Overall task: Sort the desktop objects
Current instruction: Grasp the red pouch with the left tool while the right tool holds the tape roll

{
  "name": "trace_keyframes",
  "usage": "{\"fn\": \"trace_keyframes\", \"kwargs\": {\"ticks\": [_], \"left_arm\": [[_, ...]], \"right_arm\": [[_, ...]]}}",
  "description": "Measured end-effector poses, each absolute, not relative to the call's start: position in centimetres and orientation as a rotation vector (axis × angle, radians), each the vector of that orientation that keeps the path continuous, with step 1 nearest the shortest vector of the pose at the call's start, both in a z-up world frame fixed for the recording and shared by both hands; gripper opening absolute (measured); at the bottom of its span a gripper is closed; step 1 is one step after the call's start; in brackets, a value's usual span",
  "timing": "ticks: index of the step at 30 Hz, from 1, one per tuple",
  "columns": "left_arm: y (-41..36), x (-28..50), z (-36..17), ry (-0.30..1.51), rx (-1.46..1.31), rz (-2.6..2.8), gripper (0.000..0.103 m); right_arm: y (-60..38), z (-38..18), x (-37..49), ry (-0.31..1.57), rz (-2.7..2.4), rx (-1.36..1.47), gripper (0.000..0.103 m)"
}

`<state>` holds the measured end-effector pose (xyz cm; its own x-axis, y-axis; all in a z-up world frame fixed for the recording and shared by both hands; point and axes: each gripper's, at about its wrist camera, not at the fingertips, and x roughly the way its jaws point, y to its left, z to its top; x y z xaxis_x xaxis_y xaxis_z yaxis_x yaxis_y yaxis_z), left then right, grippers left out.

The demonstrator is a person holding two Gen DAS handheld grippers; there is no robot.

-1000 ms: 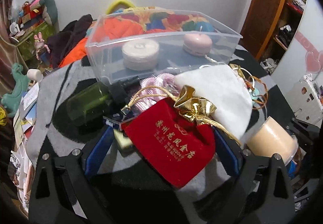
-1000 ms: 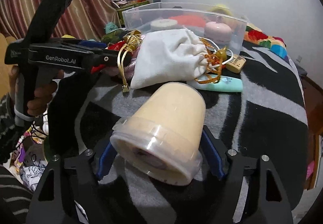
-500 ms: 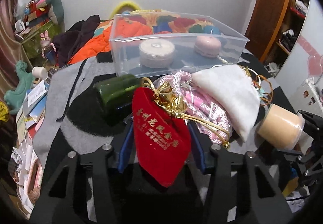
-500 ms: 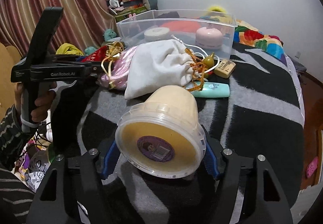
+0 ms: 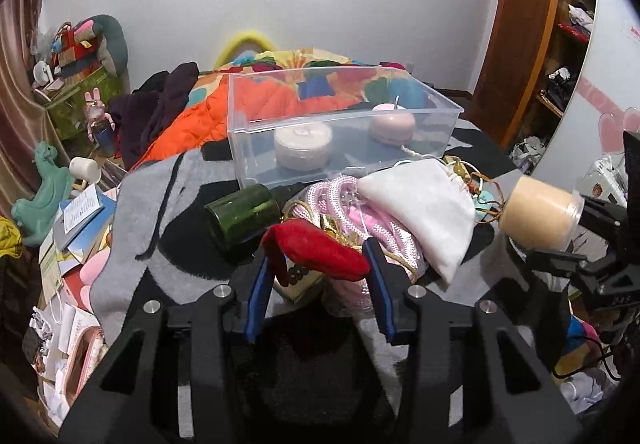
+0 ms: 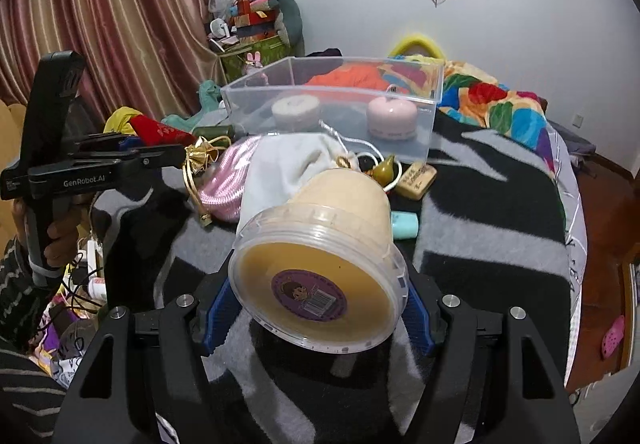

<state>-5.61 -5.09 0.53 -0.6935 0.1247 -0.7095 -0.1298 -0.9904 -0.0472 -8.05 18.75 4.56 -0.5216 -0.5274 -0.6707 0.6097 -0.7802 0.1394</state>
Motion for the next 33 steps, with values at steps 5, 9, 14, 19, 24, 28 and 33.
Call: {"fn": "trace_keyframes", "kwargs": {"ticks": [5, 9, 14, 19, 24, 28, 33], "left_arm": [[-5.6, -5.8, 0.7, -0.031, -1.166, 2.773, 0.041], [-5.9, -5.7, 1.5, -0.049, -1.133, 2.790, 0.041], [-6.0, -5.5, 3.0, -0.059, -1.080, 2.807, 0.041], [-6.0, -5.7, 3.5, -0.053, -1.065, 2.820, 0.041], [-6.2, -5.5, 4.3, -0.070, -1.022, 2.829, 0.041], [-6.1, -5.7, 5.2, -0.065, -0.994, 2.835, 0.041], [-6.0, -5.9, 6.3, -0.054, -0.960, 2.848, 0.041]], "right_arm": [[18.8, 5.6, -8.3, 0.153, -2.294, 0.921, 0.066], [18.8, 6.4, -8.7, 0.155, -2.297, 0.903, 0.066], [18.4, 7.5, -9.6, 0.166, -2.307, 0.876, 0.066], [18.2, 8.1, -10.5, 0.156, -2.309, 0.862, 0.066], [18.2, 8.8, -11.1, 0.149, -2.310, 0.848, 0.066], [18.0, 9.4, -11.8, 0.153, -2.316, 0.843, 0.066], [17.7, 10.1, -12.9, 0.144, -2.317, 0.834, 0.066]]}}
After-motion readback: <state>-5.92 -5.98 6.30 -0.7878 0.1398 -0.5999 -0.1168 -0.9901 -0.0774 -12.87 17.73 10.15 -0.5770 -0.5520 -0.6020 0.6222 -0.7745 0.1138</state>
